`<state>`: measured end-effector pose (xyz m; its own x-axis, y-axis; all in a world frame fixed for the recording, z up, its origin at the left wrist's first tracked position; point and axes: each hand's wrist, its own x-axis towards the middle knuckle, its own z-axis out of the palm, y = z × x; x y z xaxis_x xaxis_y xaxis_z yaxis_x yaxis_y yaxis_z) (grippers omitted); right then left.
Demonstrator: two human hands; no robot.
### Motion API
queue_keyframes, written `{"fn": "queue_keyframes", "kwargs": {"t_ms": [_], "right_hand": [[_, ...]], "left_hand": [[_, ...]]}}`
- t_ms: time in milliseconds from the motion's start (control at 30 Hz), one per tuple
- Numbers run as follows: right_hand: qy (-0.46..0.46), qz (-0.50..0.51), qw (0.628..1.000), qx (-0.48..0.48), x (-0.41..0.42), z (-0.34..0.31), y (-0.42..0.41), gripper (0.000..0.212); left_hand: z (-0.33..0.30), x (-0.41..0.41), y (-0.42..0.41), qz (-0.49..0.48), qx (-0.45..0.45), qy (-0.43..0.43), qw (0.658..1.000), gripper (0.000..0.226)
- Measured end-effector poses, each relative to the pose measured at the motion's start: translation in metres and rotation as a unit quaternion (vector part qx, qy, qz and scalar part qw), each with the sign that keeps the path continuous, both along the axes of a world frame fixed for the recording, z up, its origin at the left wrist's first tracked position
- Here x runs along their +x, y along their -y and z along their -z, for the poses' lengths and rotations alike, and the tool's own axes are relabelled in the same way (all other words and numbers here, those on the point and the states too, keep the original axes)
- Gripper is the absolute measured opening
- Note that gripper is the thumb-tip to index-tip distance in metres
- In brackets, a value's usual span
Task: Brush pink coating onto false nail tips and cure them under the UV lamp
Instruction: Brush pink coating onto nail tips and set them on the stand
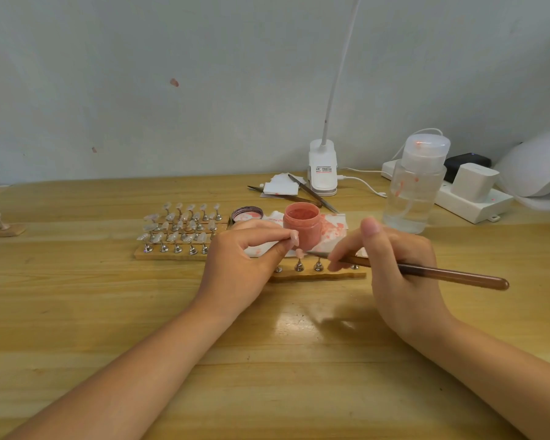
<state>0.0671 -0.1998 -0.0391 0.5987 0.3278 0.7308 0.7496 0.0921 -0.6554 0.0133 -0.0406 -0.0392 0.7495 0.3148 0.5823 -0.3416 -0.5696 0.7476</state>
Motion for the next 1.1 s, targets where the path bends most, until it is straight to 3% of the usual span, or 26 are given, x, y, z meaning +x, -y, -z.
{"fn": "queue_keyframes", "kwargs": {"t_ms": [267,500,933,1100], "right_hand": [[0.035,0.029,0.999,-0.011,0.0,-0.0003,-0.0031,0.035],[0.062,0.016,0.997,-0.039,-0.0008,0.003,-0.0017,0.048],[0.073,0.052,0.995,-0.048,0.0001,0.0021,-0.0048,0.042],[0.062,0.033,0.997,-0.039,-0.0002,0.0021,-0.003,0.05]], "left_hand": [[-0.0035,-0.0017,0.0022,-0.005,-0.011,0.024,1.0,0.018],[-0.0029,-0.0003,0.0022,-0.007,-0.018,0.023,1.0,0.025],[-0.0006,0.0014,0.0,-0.004,-0.002,0.025,1.0,0.027],[-0.0012,0.0013,0.0006,-0.006,-0.007,0.023,1.0,0.027]]}}
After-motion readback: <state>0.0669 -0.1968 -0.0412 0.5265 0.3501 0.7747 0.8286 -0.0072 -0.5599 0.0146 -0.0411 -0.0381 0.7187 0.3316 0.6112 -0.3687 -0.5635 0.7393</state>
